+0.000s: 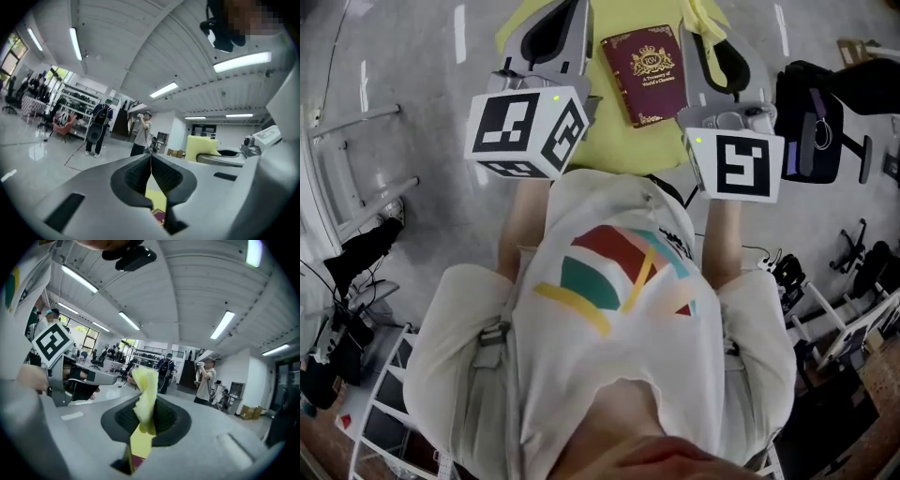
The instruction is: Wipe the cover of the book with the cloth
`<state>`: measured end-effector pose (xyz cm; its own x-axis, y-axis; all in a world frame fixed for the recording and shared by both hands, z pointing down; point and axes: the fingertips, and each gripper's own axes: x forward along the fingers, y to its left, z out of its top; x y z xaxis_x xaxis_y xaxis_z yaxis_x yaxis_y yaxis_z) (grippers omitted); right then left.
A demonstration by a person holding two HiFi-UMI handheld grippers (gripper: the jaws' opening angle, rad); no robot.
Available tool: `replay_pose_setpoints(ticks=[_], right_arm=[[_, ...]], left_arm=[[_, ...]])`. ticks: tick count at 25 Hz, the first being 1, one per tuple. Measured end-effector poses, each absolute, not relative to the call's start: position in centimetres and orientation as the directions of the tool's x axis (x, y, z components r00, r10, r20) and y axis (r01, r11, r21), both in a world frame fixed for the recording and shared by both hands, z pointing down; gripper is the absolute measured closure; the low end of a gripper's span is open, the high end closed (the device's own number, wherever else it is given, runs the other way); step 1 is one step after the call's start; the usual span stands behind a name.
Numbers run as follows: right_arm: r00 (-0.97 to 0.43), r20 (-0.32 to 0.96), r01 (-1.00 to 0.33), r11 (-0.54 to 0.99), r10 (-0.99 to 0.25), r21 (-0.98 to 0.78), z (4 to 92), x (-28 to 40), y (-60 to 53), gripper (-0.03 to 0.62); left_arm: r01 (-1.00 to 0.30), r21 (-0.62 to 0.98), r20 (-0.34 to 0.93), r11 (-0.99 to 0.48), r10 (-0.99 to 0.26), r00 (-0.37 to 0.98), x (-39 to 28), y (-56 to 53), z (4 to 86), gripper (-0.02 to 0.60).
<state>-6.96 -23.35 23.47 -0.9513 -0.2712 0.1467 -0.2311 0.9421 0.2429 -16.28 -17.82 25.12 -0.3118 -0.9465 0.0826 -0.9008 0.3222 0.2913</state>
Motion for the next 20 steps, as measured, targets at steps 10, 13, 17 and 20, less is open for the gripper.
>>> replay_pose_setpoints(ticks=[10, 13, 17, 20], right_arm=[[-0.914, -0.003, -0.4, 0.898, -0.406, 0.183, 20.9, -1.7, -25.3, 0.563], [-0.908, -0.024, -0.417, 0.892, -0.419, 0.177, 21.0, -1.1, -25.2, 0.563], [-0.903, -0.033, -0.427, 0.889, -0.428, 0.166, 21.5, -1.0, -24.7, 0.563], [-0.905, -0.019, -0.421, 0.891, -0.425, 0.17, 22.0, -1.1, -24.4, 0.563]], left_arm=[[-0.971, 0.079, -0.026, 0.226, -0.973, -0.228, -11.8, -19.8, 19.1, 0.565], [-0.97, 0.049, -0.047, 0.239, -0.969, -0.241, -11.8, -19.8, 18.5, 0.565], [-0.969, 0.039, -0.037, 0.242, -0.969, -0.243, -11.8, -19.9, 19.0, 0.565], [-0.972, 0.018, -0.024, 0.235, -0.972, -0.235, -11.4, -19.9, 19.3, 0.565]])
